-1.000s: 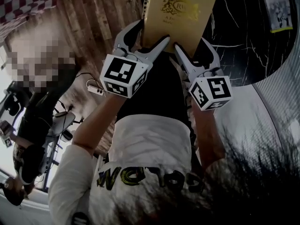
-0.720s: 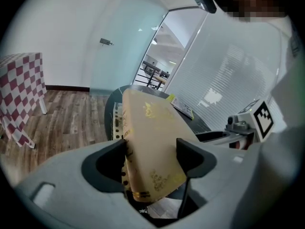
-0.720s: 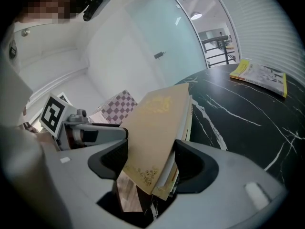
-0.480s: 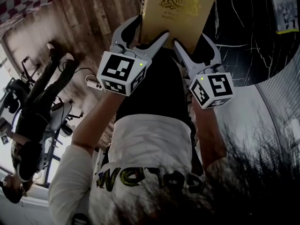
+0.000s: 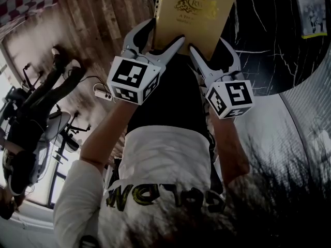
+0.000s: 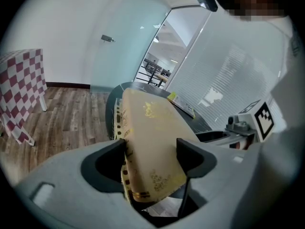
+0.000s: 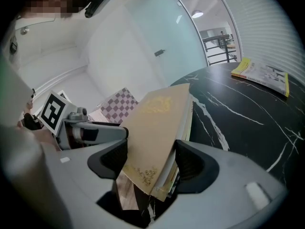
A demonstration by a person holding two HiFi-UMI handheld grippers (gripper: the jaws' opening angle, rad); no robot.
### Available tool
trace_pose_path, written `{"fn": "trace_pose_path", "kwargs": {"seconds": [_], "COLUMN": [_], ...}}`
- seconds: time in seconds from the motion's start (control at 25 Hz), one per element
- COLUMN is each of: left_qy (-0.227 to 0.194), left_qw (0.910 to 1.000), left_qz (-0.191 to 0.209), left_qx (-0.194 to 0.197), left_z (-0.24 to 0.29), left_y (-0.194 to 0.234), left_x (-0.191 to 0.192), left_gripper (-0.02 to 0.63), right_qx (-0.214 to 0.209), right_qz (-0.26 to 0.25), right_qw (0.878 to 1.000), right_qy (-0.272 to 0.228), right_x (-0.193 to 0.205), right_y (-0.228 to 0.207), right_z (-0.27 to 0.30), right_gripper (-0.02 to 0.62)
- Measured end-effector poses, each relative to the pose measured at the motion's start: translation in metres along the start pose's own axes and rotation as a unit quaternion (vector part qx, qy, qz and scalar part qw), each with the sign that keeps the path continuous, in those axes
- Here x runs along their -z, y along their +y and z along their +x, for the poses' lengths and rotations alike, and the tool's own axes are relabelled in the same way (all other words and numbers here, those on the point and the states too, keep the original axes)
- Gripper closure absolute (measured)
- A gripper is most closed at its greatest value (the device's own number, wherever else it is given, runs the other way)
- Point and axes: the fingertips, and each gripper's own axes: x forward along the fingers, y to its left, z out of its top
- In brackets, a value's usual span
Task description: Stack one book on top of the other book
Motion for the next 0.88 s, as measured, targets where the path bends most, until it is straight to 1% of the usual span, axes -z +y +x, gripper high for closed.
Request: {"fn": "trace_pose_path", "kwargs": {"seconds": [0.12, 0.28, 0.44, 0.6, 0.68, 0.84, 0.88], "left_qy": [-0.004, -0.013, -0.035, -0.043, -0.054, -0.085, -0.094], "left_qw": [1.0, 0.9998, 0.9992, 0.999, 0.9983, 0.9945, 0.9932], "left_qz": [0.003, 0.001, 0.009, 0.013, 0.021, 0.056, 0.063], "left_qx": [-0.004, -0.017, -0.018, 0.001, 0.011, 0.025, 0.029], "left_z": [-0.001, -0.015, -0.033, -0.062, -0.071, -0.09, -0.097], "left_y": [0.001, 0.005, -0.001, -0.03, -0.046, -0.077, -0.083], "left_x": [-0.001, -0.008, -0.029, -0.045, -0.055, -0.084, -0.092], "left_gripper": [0.264, 0.264, 0.265, 0.267, 0.267, 0.269, 0.281], "right_qx": [0.006, 0.024, 0.037, 0.03, 0.021, 0.004, 0.001], "right_qz": [-0.009, -0.014, -0.035, -0.049, -0.058, -0.081, -0.086], "right_qw": [1.0, 1.0, 0.998, 0.998, 0.996, 0.992, 0.991], "right_qy": [0.003, -0.001, -0.024, -0.041, -0.057, -0.094, -0.104], "right_x": [-0.001, -0.006, -0.027, -0.04, -0.051, -0.082, -0.09], "right_y": [-0.001, -0.002, -0.001, 0.021, 0.032, 0.057, 0.063], "right_z": [0.0, -0.01, -0.03, -0.057, -0.068, -0.091, -0.098], "right_gripper": [0.275, 0.282, 0.282, 0.316, 0.332, 0.351, 0.361]}}
